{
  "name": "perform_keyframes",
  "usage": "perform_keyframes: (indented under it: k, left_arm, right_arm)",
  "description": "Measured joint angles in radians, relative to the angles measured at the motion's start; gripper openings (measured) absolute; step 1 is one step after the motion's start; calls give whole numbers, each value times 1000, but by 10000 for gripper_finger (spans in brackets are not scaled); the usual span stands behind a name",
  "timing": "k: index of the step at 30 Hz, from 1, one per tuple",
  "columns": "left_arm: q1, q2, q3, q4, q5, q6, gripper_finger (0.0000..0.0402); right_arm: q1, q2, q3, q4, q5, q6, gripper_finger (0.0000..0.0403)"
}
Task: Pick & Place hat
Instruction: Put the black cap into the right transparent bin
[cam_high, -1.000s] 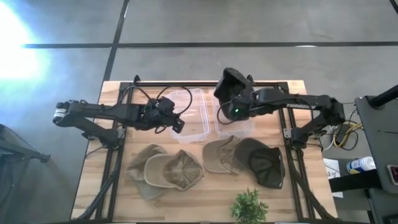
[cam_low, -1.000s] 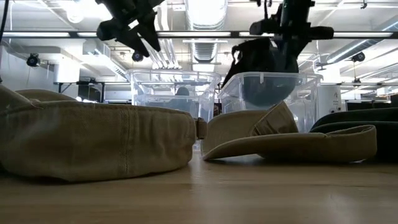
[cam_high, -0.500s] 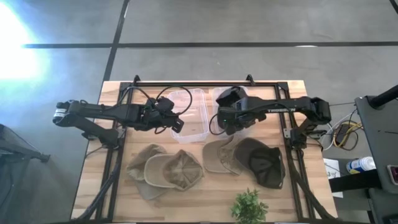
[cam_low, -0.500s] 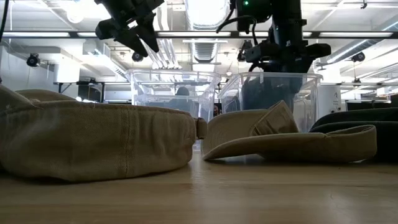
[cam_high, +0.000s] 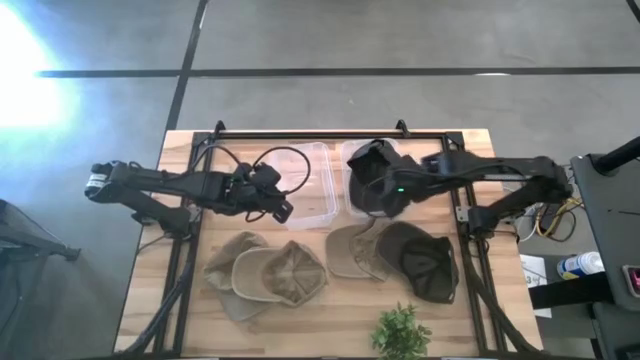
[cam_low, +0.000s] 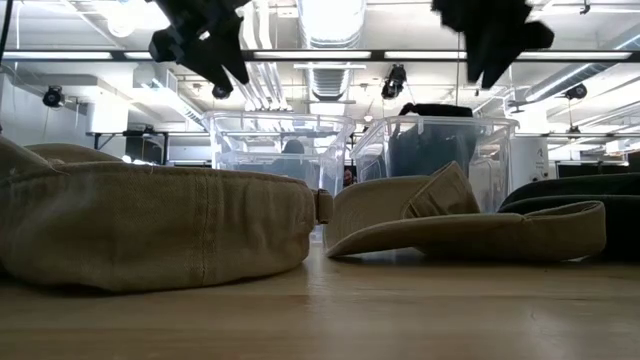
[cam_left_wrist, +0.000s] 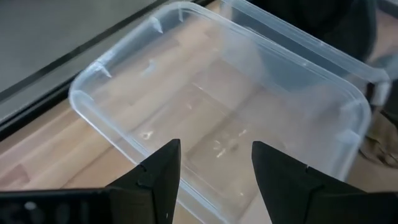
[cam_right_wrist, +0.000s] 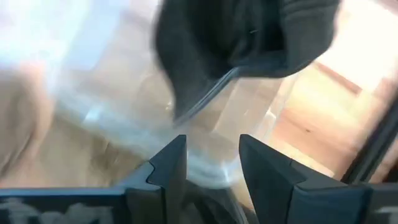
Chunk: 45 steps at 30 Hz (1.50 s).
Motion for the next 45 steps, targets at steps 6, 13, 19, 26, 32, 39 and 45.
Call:
perform_keyframes:
  k: [6, 13, 19, 26, 32, 39, 45]
  left_arm:
    - [-28, 0, -16, -1, 42, 22, 192]
    - [-53, 0, -46, 8, 65, -12, 192]
    - [-59, 0, -87, 16, 67, -76, 192]
    - [-77, 0, -99, 39, 67, -115, 192]
    - [-81, 0, -99, 55, 66, -115, 192]
    - [-81, 0, -99, 70, 66, -116, 192]
    - [-80, 0, -99, 73, 64, -120, 192]
  right_arm:
    - [92, -90, -50, -48, -170, -248, 136]
    - [176, -121, -232, -72, -269, -210, 123]
    - [182, -179, -454, 90, -291, -201, 125]
    - [180, -300, -631, 263, -200, -129, 121]
    - [179, -359, -736, 355, -154, -117, 126]
    - [179, -362, -852, 520, -189, -117, 132]
    - [179, -364, -914, 677, -300, -55, 116]
